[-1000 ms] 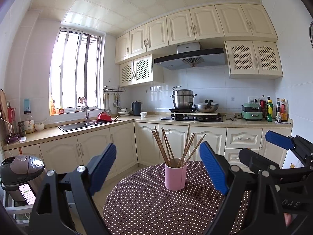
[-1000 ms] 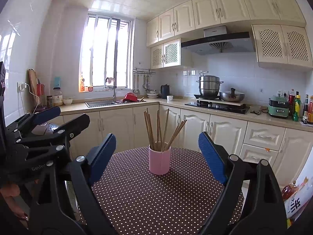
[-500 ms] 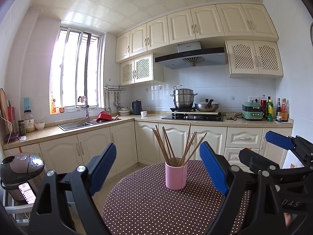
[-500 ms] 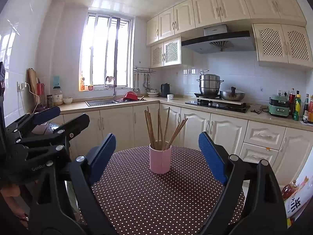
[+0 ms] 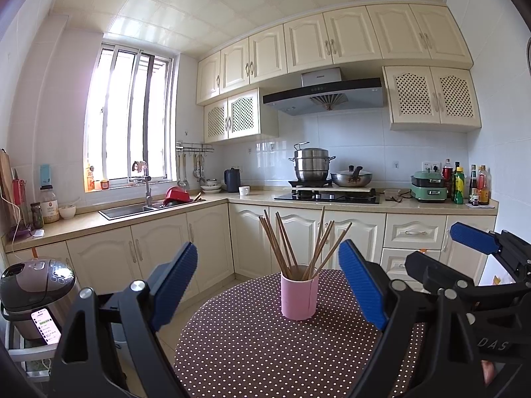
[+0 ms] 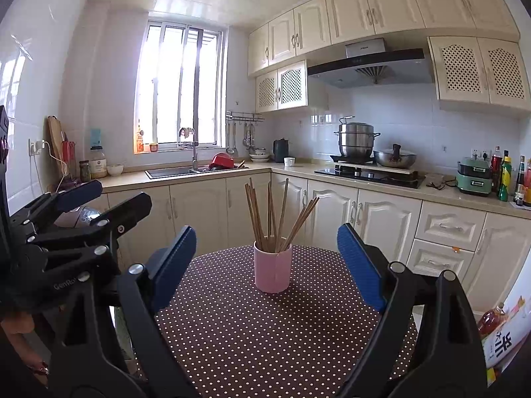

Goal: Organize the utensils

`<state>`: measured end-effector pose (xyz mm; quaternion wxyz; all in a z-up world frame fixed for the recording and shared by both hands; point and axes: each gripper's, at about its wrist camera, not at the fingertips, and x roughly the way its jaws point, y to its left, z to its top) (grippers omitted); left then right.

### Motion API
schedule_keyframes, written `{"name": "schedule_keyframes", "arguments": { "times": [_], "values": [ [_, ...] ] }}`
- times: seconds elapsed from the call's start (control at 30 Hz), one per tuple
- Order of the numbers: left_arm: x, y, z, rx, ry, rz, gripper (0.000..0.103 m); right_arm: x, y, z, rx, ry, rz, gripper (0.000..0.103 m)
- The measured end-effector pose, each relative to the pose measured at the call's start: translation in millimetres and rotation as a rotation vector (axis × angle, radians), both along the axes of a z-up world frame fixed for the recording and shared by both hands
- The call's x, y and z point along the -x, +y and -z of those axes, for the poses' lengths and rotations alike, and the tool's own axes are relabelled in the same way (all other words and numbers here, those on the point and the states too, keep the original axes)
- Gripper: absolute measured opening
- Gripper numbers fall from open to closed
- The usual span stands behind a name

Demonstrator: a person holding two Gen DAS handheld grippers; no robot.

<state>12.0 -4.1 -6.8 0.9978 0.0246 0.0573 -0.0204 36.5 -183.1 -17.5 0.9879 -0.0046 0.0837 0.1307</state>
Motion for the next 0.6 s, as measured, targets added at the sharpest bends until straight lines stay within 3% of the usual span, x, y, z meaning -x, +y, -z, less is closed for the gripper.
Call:
{"name": "schedule_keyframes", "arguments": {
  "times": [0.6],
  "values": [
    [-2.3, 0.3, 2.3, -0.002, 0.002, -0.003, 0.085, -1.7, 0.4, 1.4, -0.004, 0.004, -0.002, 0.086]
  ]
}}
